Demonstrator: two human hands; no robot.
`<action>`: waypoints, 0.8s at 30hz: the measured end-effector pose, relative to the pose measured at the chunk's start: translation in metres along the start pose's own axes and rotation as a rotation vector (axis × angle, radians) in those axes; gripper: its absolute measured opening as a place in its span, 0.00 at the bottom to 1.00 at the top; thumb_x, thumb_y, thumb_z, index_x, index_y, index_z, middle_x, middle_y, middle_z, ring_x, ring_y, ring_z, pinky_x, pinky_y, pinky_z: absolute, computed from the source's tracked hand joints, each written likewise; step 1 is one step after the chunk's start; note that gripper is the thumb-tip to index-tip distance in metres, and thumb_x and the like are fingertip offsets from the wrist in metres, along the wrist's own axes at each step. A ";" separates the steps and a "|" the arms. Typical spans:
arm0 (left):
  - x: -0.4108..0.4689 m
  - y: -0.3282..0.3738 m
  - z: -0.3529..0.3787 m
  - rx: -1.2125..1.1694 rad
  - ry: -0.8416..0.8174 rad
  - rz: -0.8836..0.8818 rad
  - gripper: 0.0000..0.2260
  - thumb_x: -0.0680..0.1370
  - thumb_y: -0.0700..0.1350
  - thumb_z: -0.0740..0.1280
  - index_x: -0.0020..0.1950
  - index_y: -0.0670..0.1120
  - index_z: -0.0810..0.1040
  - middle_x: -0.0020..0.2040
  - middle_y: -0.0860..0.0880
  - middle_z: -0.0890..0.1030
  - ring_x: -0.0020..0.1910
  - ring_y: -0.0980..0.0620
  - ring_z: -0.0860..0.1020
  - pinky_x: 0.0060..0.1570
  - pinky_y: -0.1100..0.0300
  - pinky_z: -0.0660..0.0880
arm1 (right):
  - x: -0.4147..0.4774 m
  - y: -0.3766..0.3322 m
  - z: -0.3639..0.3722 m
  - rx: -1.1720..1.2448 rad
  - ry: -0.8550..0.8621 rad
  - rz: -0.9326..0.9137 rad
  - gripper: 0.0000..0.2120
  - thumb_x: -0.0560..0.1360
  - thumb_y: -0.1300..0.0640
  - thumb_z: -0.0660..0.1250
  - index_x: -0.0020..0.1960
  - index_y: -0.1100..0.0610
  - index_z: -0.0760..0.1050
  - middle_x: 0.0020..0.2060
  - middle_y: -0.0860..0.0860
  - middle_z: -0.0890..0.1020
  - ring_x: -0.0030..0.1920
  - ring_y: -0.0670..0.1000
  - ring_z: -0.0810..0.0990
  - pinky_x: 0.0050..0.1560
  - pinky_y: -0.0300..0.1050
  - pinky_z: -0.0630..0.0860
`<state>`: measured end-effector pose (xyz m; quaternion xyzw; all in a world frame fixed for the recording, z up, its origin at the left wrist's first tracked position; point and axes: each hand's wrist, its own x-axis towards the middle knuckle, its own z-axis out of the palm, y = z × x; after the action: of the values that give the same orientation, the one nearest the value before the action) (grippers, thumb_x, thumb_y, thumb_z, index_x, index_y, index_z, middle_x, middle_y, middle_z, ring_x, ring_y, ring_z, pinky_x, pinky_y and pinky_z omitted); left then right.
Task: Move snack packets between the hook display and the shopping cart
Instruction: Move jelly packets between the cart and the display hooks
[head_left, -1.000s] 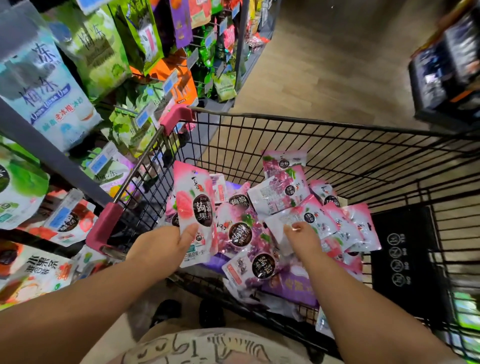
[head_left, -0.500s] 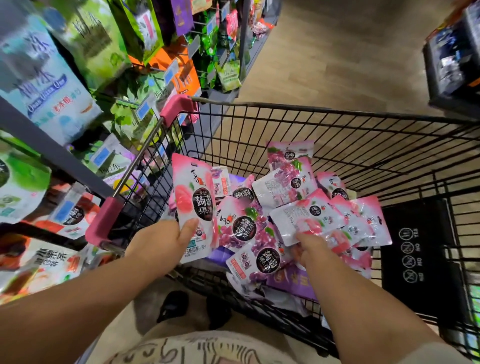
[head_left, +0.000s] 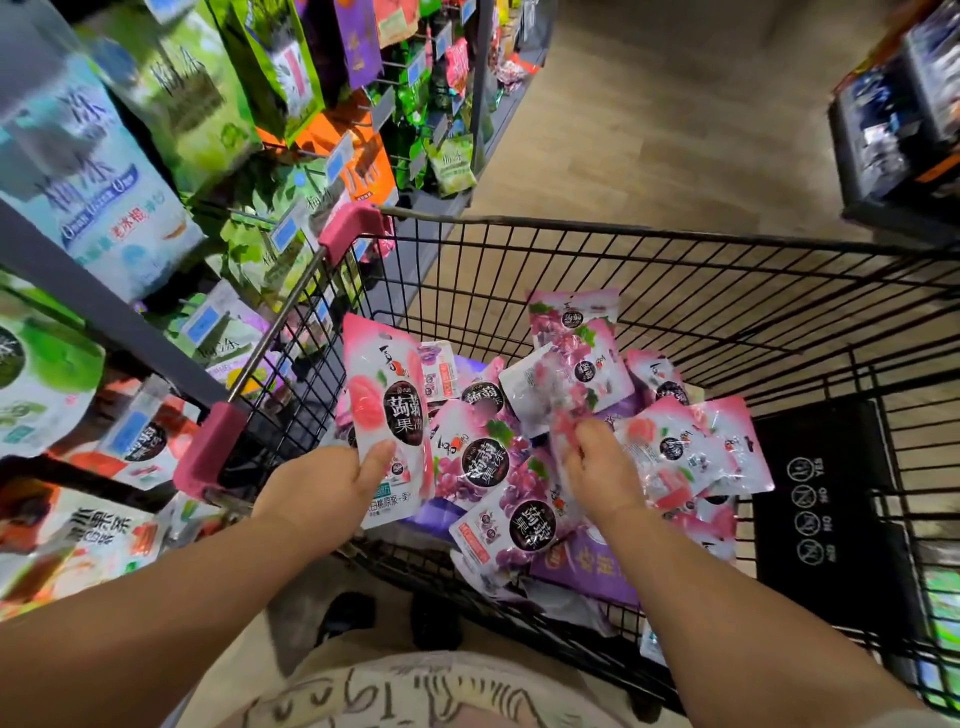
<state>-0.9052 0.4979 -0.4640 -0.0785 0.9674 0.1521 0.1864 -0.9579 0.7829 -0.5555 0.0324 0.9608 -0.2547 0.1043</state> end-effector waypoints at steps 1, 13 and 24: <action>0.000 0.000 0.000 0.004 -0.002 0.000 0.26 0.80 0.62 0.45 0.33 0.46 0.67 0.33 0.49 0.71 0.37 0.47 0.71 0.39 0.55 0.66 | -0.003 -0.002 0.006 -0.035 -0.107 -0.031 0.13 0.82 0.47 0.55 0.46 0.54 0.69 0.42 0.48 0.72 0.39 0.47 0.73 0.42 0.45 0.68; 0.002 -0.005 0.004 0.016 0.001 -0.003 0.28 0.79 0.64 0.44 0.34 0.45 0.69 0.34 0.48 0.72 0.36 0.46 0.73 0.39 0.55 0.68 | 0.013 0.010 0.040 0.062 -0.288 0.184 0.15 0.76 0.58 0.67 0.62 0.54 0.73 0.60 0.52 0.76 0.54 0.54 0.79 0.59 0.51 0.76; 0.006 -0.008 0.010 0.033 0.011 0.001 0.28 0.78 0.64 0.43 0.35 0.46 0.70 0.34 0.49 0.70 0.37 0.46 0.73 0.39 0.55 0.67 | 0.019 0.021 0.045 0.232 -0.387 0.475 0.45 0.62 0.52 0.82 0.71 0.55 0.61 0.66 0.54 0.74 0.66 0.59 0.73 0.69 0.53 0.69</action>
<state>-0.9055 0.4929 -0.4775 -0.0758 0.9708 0.1360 0.1823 -0.9655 0.7786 -0.6079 0.2183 0.8532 -0.3325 0.3373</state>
